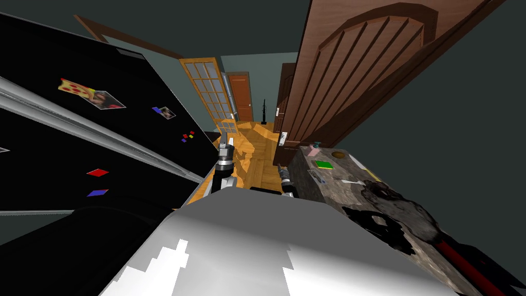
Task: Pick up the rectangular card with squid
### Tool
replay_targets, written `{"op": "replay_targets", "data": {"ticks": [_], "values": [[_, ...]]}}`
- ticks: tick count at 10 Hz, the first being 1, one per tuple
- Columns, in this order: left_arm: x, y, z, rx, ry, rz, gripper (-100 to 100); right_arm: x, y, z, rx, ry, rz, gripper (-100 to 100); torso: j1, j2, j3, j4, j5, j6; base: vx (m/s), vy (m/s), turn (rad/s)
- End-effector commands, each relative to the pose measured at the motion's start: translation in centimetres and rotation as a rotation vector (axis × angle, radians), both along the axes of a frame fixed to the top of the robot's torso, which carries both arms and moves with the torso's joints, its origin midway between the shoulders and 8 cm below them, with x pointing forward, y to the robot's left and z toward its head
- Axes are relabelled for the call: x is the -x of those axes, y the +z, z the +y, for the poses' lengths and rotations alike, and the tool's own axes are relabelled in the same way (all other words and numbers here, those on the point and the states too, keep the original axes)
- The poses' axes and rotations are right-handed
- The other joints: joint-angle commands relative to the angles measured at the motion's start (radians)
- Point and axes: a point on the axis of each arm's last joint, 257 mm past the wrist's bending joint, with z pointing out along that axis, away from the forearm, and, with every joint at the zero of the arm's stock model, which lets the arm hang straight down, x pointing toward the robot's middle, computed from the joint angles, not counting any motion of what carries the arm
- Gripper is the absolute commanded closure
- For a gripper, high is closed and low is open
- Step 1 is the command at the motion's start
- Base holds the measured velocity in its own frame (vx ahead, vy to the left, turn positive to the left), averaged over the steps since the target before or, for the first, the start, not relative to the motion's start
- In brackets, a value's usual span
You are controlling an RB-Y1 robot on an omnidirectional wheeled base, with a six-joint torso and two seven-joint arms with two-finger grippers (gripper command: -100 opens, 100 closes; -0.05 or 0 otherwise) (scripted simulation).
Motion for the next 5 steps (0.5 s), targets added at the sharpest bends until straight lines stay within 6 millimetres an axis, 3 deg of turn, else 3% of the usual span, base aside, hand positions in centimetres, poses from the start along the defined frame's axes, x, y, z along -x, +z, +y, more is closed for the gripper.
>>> {"op": "replay_targets", "data": {"ticks": [1, 5], "values": [[0.0, 0.0, 0.0, 0.000, 0.000, 0.000, 0, 0.1, 0.3, 0.0, -0.038, -0.002, -0.007, -100, 0.000, 0.000, 0.000, 0.000, 0.000, 0.000, -0.011, -0.021, -0.006], [0.0, 0.0, 0.0, 0.000, 0.000, 0.000, 0, 0.8, 2.3, -0.4, -0.224, -0.025, -0.028, -100, 0.000, -0.001, 0.000, 0.000, 0.000, 0.000, -0.005, -0.028, -0.036]]}}
